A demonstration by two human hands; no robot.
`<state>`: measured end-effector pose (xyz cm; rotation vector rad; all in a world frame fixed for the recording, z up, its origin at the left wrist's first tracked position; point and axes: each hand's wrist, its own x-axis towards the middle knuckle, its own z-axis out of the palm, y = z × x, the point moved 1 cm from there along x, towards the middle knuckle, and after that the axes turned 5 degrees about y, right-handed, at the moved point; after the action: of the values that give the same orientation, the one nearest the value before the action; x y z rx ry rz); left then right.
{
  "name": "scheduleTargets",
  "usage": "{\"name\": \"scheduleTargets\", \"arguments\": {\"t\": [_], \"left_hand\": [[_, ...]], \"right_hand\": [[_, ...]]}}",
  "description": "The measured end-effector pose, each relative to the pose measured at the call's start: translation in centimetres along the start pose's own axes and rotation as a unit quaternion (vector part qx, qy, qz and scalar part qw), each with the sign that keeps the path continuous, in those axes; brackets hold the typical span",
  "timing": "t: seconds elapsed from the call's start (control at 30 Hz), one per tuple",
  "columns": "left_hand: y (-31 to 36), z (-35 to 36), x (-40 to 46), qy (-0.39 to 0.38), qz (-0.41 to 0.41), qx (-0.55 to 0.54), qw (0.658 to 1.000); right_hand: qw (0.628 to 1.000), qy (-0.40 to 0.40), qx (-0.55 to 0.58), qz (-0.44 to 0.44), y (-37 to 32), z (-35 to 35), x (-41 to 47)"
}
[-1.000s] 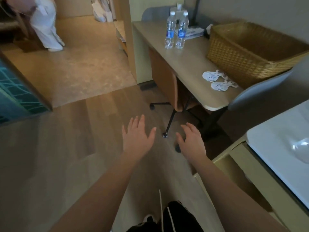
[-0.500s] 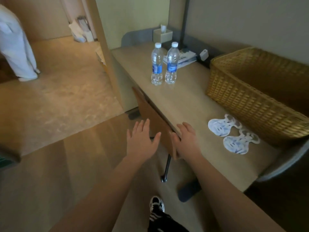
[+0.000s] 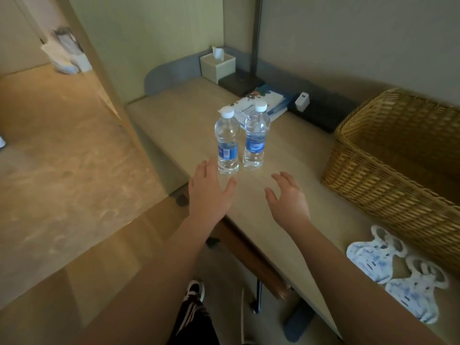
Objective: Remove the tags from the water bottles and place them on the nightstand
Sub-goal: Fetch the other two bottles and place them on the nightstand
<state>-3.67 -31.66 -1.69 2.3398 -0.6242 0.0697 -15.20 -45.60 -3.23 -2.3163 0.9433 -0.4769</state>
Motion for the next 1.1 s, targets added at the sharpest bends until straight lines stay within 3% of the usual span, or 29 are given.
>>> {"name": "scheduleTargets", "arguments": {"t": [0.2, 0.37, 0.53, 0.73, 1.1], "left_hand": [[-2.0, 0.1, 9.1, -0.018, 0.062, -0.109, 0.992], [-3.1, 0.6, 15.7, -0.129, 0.060, -0.180, 0.973], [-2.1, 1.6, 19.0, -0.239, 0.094, -0.219, 0.941], [-1.6, 2.8, 19.9, -0.308, 0.118, -0.255, 0.909], [-1.9, 3.2, 19.5, -0.282, 0.103, -0.280, 0.912]], "right_hand": [[0.993, 0.101, 0.037, 0.045, -3.4, 1.4, 5.7], [0.982, 0.157, 0.073, 0.082, -6.2, 2.1, 10.6], [0.962, 0.157, 0.150, 0.162, -7.3, 2.9, 14.8], [0.962, 0.127, 0.156, 0.184, -7.8, 3.8, 17.5], [0.960, 0.158, 0.154, 0.174, -6.3, 3.4, 15.3]]}}
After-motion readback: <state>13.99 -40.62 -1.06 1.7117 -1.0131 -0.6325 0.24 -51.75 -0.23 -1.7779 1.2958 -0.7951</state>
